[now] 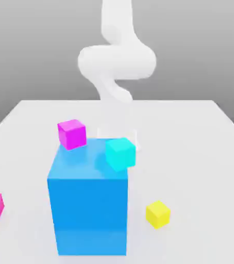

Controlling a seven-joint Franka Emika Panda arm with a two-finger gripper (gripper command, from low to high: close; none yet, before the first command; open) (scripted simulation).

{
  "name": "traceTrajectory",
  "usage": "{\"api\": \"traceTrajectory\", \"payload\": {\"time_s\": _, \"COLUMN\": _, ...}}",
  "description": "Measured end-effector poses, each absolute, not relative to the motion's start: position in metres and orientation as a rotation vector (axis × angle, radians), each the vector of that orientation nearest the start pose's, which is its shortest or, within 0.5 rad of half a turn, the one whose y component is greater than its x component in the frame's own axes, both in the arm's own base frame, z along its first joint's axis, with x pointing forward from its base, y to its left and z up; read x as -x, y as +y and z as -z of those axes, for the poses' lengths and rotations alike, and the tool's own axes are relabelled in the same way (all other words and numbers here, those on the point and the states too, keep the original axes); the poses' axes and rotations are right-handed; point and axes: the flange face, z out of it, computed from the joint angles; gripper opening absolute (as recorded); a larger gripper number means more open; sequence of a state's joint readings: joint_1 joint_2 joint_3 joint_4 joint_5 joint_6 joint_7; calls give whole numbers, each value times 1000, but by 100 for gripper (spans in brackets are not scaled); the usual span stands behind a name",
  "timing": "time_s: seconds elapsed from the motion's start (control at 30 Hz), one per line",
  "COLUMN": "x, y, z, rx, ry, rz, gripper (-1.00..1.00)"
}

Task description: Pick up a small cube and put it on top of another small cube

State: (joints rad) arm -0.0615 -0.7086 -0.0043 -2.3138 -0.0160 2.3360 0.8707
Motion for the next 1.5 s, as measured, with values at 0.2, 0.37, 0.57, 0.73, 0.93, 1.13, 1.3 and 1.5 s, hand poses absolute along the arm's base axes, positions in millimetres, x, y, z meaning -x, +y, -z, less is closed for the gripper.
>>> {"api": "traceTrajectory", "payload": {"time_s": 0.2, "x": -436, "y": -105, "z": -576, "rx": 2314, "ry": 1661, "rz": 772, "gripper": 0}}
{"api": "traceTrajectory", "payload": {"time_s": 0.37, "x": -451, "y": -178, "z": -486, "rx": 2158, "ry": 2007, "rz": 603, "gripper": 0}}
{"api": "traceTrajectory", "payload": {"time_s": 0.57, "x": -431, "y": -263, "z": -372, "rx": 1881, "ry": 2394, "rz": 383, "gripper": 0}}
{"api": "traceTrajectory", "payload": {"time_s": 0.73, "x": -385, "y": -319, "z": -277, "rx": 1586, "ry": 2669, "rz": 186, "gripper": 0}}
{"api": "traceTrajectory", "payload": {"time_s": 0.93, "x": -340, "y": -344, "z": -176, "rx": 1321, "ry": 2848, "rz": 7, "gripper": 0}}
{"api": "traceTrajectory", "payload": {"time_s": 1.13, "x": -337, "y": -345, "z": -137, "rx": 1310, "ry": 2855, "rz": 2, "gripper": -100}}
{"api": "traceTrajectory", "payload": {"time_s": 1.3, "x": -337, "y": -345, "z": -142, "rx": 1308, "ry": 2856, "rz": 2, "gripper": -100}}
{"api": "traceTrajectory", "payload": {"time_s": 1.5, "x": -367, "y": -324, "z": -199, "rx": 1513, "ry": 2738, "rz": 12, "gripper": -100}}
